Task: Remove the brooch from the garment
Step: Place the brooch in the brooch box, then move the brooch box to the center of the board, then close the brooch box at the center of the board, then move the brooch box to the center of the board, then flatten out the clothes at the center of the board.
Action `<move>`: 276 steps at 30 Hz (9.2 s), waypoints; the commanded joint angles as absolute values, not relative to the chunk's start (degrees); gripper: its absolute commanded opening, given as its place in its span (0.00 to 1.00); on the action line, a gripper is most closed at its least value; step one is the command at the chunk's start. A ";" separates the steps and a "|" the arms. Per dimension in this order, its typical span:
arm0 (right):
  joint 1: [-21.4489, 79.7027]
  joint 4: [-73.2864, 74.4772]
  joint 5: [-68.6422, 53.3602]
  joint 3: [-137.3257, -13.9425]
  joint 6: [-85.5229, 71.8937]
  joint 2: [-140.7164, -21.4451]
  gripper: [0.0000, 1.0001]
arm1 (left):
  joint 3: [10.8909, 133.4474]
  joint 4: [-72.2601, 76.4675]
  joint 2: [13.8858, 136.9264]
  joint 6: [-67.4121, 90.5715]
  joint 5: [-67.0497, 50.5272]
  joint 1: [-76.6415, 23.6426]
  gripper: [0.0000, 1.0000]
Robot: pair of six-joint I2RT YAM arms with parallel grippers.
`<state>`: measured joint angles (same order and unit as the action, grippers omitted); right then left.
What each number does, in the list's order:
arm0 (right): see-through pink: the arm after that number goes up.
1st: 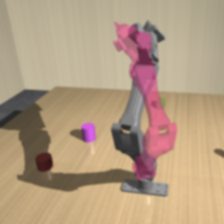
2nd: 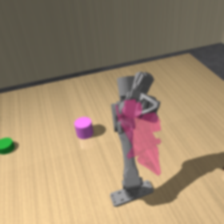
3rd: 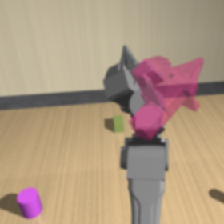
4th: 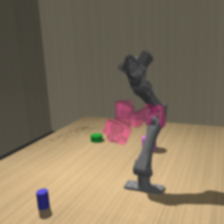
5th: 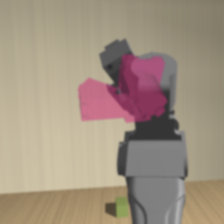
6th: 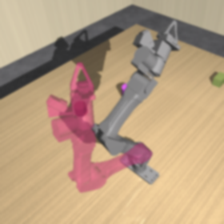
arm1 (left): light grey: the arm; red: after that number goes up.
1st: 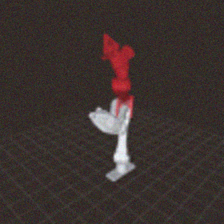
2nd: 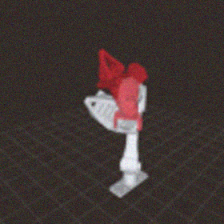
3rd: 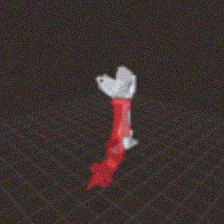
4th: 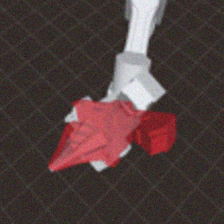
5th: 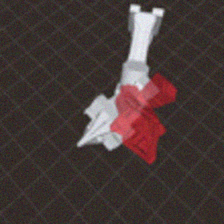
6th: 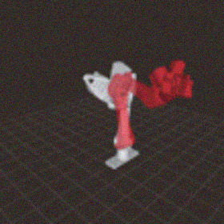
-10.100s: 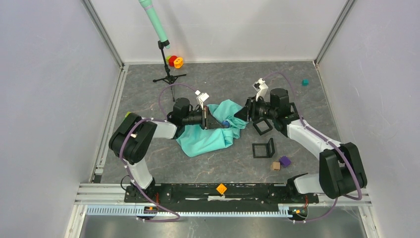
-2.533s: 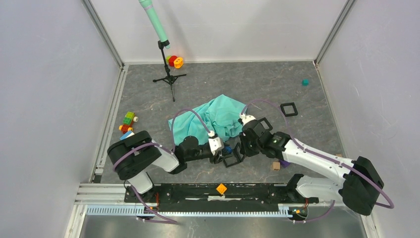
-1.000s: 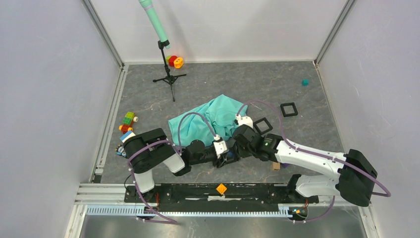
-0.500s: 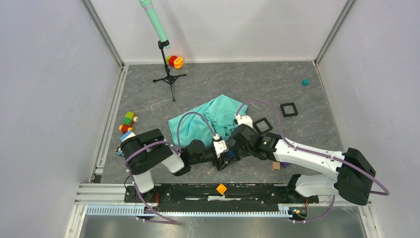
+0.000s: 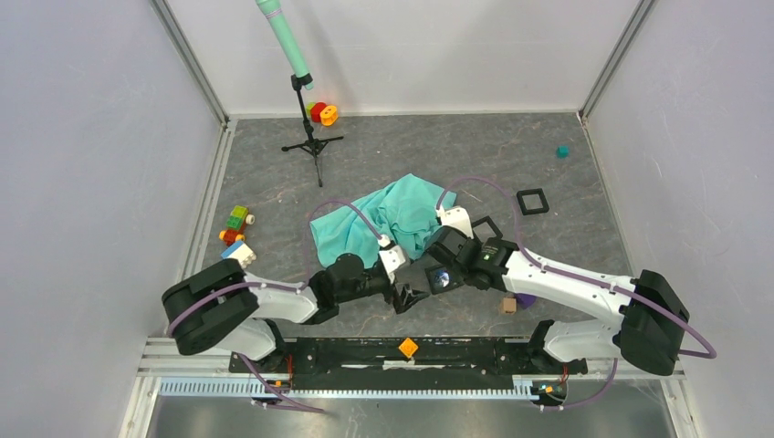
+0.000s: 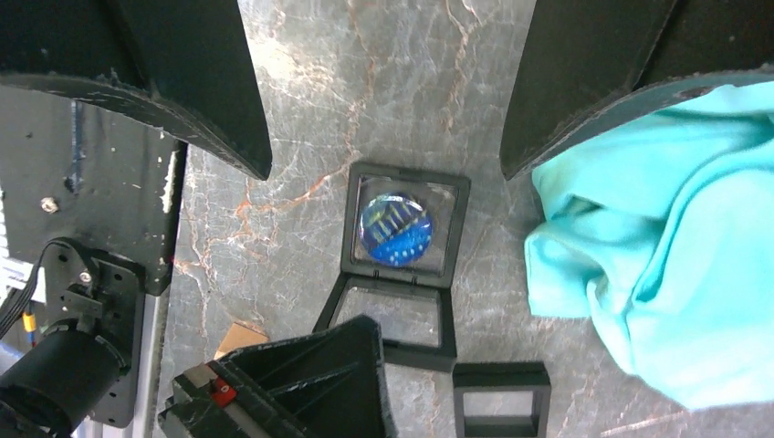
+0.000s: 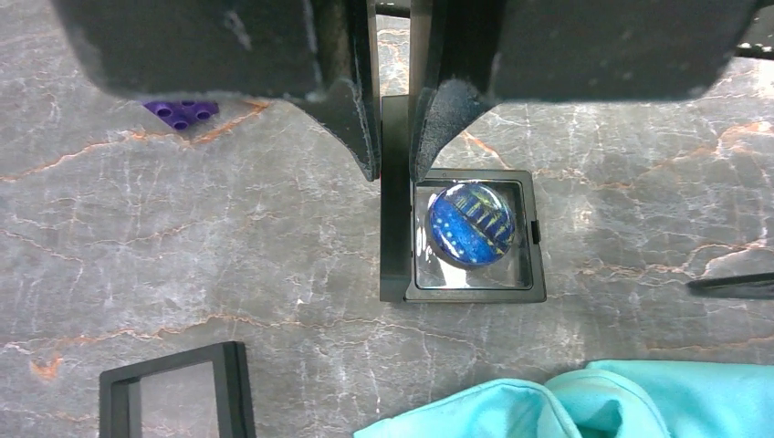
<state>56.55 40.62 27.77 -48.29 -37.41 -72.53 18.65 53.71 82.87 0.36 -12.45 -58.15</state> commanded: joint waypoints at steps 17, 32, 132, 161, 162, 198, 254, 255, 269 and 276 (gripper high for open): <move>53.04 34.76 20.46 -45.62 -32.03 -68.00 0.37 | 31.36 9.97 78.49 40.16 8.07 -58.98 0.65; 38.60 25.99 1.10 -37.92 -25.89 -59.57 0.27 | 37.01 15.53 90.80 47.24 2.55 -59.00 0.29; 39.95 19.30 12.79 -31.97 -24.93 -72.54 0.23 | 33.00 -10.87 61.74 35.67 12.10 -41.83 0.39; 39.80 14.16 -0.35 -69.75 -17.31 -95.98 0.66 | 45.24 -13.60 74.76 26.89 15.30 -25.00 0.74; 40.32 14.24 1.30 -71.76 -18.04 -97.61 0.66 | 45.59 -13.24 75.85 26.81 14.71 -24.45 0.74; 17.97 30.62 6.50 -75.76 -18.29 -76.73 0.00 | 40.74 -7.77 65.32 40.85 8.95 -3.79 0.02; 14.17 21.45 -28.77 -77.61 -16.81 -66.61 0.00 | 98.71 -47.08 74.15 24.70 -3.59 2.54 0.02; 16.52 21.29 -28.22 -71.73 -16.56 -64.88 0.00 | 93.81 -45.39 71.59 24.93 -4.32 2.50 0.02; 50.62 8.06 -17.64 -28.93 -23.06 -66.73 0.13 | 59.84 -36.18 63.59 27.27 -4.93 2.54 0.02; 50.40 15.84 -2.72 -38.24 -20.25 -65.43 0.62 | 57.66 -36.38 62.84 26.05 -0.75 2.51 0.02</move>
<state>50.89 15.42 -14.11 -30.04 -21.82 -66.72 58.63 -39.48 64.07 26.09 -3.03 2.50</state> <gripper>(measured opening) 0.618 0.029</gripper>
